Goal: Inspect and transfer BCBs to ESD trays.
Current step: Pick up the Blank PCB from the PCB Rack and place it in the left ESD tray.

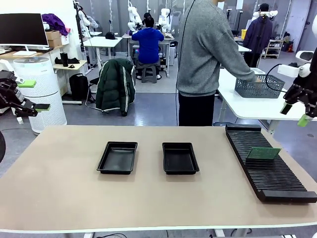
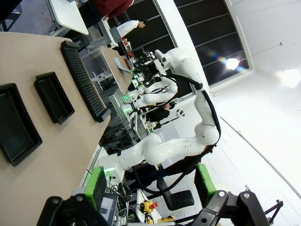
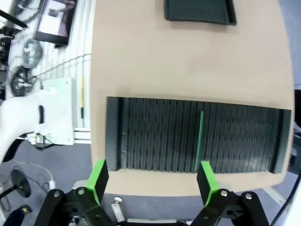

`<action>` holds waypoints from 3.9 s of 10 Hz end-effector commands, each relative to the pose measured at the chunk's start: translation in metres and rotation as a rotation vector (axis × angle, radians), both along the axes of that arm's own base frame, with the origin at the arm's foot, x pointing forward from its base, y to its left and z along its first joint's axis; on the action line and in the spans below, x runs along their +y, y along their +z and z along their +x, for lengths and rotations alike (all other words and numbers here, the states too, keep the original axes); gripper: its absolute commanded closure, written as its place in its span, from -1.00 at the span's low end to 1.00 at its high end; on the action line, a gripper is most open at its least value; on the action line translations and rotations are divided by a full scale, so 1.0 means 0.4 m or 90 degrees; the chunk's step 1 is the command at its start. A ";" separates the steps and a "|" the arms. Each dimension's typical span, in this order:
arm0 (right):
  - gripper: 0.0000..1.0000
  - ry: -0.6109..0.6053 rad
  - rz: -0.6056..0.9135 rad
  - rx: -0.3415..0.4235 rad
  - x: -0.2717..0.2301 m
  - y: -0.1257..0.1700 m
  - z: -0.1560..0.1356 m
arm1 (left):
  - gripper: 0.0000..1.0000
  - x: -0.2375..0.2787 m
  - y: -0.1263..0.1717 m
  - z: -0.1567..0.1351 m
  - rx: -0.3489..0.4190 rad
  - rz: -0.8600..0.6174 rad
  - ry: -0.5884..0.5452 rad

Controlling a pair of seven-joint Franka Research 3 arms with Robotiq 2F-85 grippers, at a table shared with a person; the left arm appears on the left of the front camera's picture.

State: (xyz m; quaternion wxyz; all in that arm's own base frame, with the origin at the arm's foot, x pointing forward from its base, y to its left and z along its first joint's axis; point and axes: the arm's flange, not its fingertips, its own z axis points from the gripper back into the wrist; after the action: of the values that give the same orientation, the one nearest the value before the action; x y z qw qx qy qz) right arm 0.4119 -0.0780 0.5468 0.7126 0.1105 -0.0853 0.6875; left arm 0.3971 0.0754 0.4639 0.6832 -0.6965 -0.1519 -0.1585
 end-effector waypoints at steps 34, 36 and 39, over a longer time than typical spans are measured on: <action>-1.00 0.046 -0.103 -0.199 0.014 -0.413 0.073 | -1.00 -0.002 0.002 -0.004 -0.003 0.001 0.009; -1.00 0.037 -0.109 -0.201 0.018 -0.432 0.075 | -1.00 -0.002 0.002 -0.004 -0.003 0.001 0.009; -0.84 0.033 -0.109 -0.202 0.020 -0.450 0.078 | -1.00 -0.002 0.002 -0.004 -0.003 0.001 0.009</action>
State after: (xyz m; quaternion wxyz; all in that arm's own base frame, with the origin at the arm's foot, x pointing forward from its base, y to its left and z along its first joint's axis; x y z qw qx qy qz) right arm 0.4421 -0.0711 0.3761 0.6857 -0.0542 -0.1183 0.7162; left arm 0.3971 0.0754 0.4639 0.6832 -0.6965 -0.1519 -0.1585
